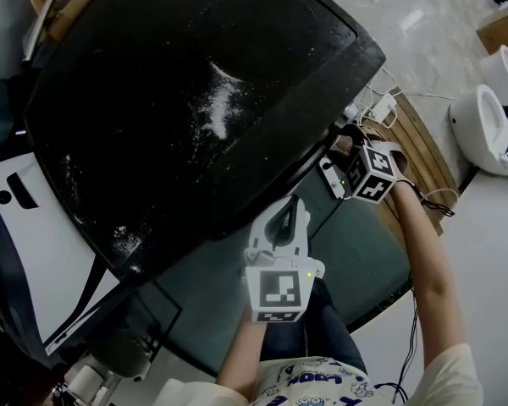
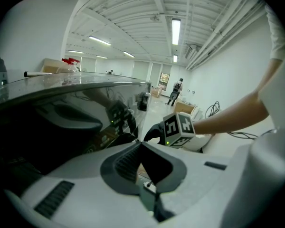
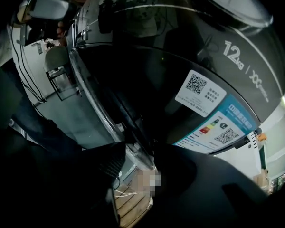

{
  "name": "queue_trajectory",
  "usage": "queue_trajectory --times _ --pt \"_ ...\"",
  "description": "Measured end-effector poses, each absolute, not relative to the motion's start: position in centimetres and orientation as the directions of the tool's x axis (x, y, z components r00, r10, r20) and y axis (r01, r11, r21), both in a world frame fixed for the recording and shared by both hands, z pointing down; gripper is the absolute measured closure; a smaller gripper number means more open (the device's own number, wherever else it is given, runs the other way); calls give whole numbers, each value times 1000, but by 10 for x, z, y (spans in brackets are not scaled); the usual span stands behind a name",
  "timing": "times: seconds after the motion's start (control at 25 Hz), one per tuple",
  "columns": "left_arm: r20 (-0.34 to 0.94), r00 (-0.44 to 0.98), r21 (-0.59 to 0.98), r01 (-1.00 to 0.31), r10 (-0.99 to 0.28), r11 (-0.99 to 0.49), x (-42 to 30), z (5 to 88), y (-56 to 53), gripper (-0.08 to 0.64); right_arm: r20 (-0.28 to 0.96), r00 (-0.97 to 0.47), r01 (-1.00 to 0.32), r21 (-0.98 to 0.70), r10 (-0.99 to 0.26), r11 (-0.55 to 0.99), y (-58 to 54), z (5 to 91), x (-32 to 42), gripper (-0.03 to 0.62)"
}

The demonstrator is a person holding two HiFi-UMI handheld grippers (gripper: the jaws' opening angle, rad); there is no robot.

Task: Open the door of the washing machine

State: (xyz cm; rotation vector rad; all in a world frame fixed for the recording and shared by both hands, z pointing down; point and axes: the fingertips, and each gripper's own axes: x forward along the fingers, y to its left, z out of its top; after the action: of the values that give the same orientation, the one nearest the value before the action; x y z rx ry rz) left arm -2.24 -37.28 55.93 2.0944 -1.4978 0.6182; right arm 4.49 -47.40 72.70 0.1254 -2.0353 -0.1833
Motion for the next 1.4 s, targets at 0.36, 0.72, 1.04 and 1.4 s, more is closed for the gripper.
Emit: queue_trajectory --times 0.36,0.72,1.04,1.4 --pt "619 306 140 -949 -723 -283 -15 562 -364 560 873 -451 -11 201 -185 979 -473 726 45 404" --pt "617 315 145 -946 -721 -290 -9 563 -360 558 879 -447 -22 175 -166 984 -462 727 56 407" --pt "607 325 140 -942 -725 -306 -4 557 -358 560 873 -452 -89 162 -185 983 -440 724 75 407" --pt "604 345 125 -931 -718 -342 10 554 -345 560 866 -455 -163 147 -206 976 -415 726 98 408"
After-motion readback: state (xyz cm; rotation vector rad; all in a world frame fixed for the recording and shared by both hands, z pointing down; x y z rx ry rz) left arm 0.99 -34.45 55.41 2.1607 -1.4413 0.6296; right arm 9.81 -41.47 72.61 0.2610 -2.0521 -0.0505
